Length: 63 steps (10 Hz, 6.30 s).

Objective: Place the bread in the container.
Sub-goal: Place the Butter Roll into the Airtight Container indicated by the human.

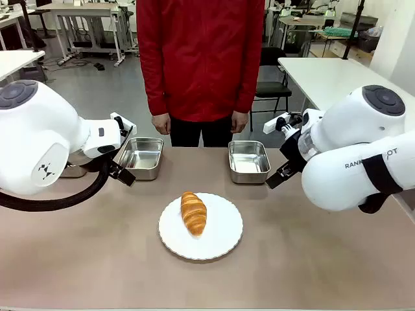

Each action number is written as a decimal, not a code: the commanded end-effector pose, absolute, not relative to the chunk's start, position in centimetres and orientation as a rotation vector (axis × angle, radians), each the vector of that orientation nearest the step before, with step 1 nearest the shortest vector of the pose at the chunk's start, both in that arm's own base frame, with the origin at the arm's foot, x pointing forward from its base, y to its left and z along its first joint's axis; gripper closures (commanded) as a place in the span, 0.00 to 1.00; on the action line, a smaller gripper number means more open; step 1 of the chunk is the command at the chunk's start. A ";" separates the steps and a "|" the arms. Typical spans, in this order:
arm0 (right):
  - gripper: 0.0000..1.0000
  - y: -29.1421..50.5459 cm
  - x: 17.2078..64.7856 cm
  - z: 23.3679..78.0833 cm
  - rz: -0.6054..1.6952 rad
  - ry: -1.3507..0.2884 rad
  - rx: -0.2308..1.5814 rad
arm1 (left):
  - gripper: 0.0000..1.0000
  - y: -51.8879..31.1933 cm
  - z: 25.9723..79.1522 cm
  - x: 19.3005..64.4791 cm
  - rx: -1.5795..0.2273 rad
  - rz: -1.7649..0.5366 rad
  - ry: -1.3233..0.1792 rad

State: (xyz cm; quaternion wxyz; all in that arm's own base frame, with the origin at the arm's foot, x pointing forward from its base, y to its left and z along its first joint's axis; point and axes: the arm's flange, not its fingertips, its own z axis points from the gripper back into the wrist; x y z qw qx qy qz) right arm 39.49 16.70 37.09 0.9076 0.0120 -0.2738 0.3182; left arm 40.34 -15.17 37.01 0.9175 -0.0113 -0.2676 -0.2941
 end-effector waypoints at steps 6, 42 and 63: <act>0.00 16.7 39.5 37.1 0.657 -0.565 0.025 | 0.00 -15.2 37.0 40.3 -0.023 -0.605 -0.551; 0.00 -17.7 39.8 52.5 0.769 -0.854 0.437 | 0.00 18.9 54.2 40.5 -0.404 -0.821 -0.852; 0.00 -17.5 39.9 52.2 0.788 -0.866 0.447 | 0.00 18.0 55.7 38.5 -0.358 -0.786 -0.890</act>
